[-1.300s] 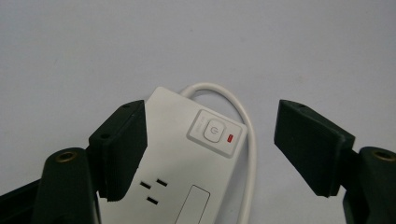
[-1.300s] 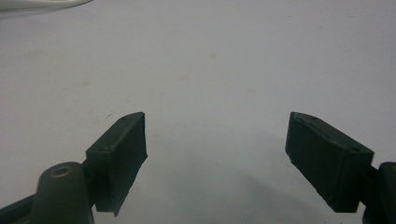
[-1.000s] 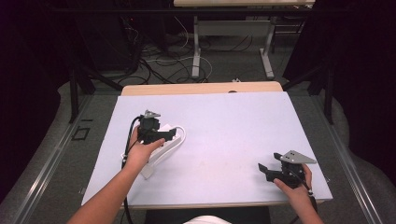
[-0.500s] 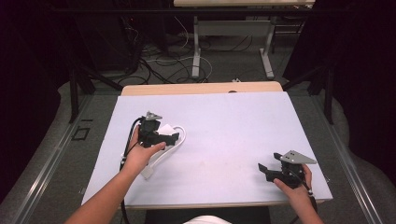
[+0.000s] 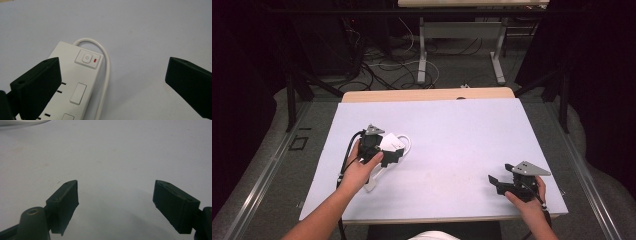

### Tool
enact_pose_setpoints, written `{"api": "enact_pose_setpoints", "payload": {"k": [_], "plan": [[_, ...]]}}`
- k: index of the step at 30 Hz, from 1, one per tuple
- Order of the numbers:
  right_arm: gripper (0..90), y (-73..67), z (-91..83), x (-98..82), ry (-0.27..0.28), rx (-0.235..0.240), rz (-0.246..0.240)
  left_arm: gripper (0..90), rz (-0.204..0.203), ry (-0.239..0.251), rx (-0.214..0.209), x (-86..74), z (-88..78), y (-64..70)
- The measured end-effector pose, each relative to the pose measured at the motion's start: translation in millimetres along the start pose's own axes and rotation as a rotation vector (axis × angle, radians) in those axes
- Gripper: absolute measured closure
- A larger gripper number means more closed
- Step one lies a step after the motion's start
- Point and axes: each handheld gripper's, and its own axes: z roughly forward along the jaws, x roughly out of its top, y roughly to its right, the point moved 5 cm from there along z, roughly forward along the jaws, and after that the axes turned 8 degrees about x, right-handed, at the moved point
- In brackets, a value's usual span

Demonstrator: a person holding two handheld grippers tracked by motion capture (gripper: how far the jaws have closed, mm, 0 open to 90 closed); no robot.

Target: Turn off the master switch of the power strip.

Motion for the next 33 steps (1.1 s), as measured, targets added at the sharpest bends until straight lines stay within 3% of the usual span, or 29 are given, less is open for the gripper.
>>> {"api": "enact_pose_setpoints", "payload": {"k": [8,10,13,20,23,25,33], "plan": [[19.8,-0.5,-0.8,0.1,-0.004,0.009,-0.001,0.4,-0.005,0.030,-0.005,-5.6,-15.2,0.2],[19.8,-0.5,-1.0,0.2,-0.003,0.009,-0.001,0.6,-0.024,0.041,-0.006,-7.6,-18.8,0.2],[19.8,0.0,-0.9,0.2,-0.003,0.009,-0.005,0.9,-0.026,0.031,-0.016,-12.0,-26.5,-2.5],[19.8,-0.3,-1.3,0.5,-0.004,0.008,-0.009,1.6,-0.058,0.049,0.008,-21.9,-41.9,-13.9],[19.8,-0.5,-1.3,0.6,-0.003,0.009,-0.009,1.5,-0.083,0.068,0.030,-26.5,-46.3,-20.4],[19.8,-0.5,-0.5,0.6,0.001,0.003,-0.009,1.6,-0.125,0.079,0.031,-29.7,-47.7,-23.2],[19.8,-0.1,-2.0,0.8,-0.004,0.002,-0.011,1.6,-0.170,0.083,0.044,-45.8,-54.1,-35.6]]}}
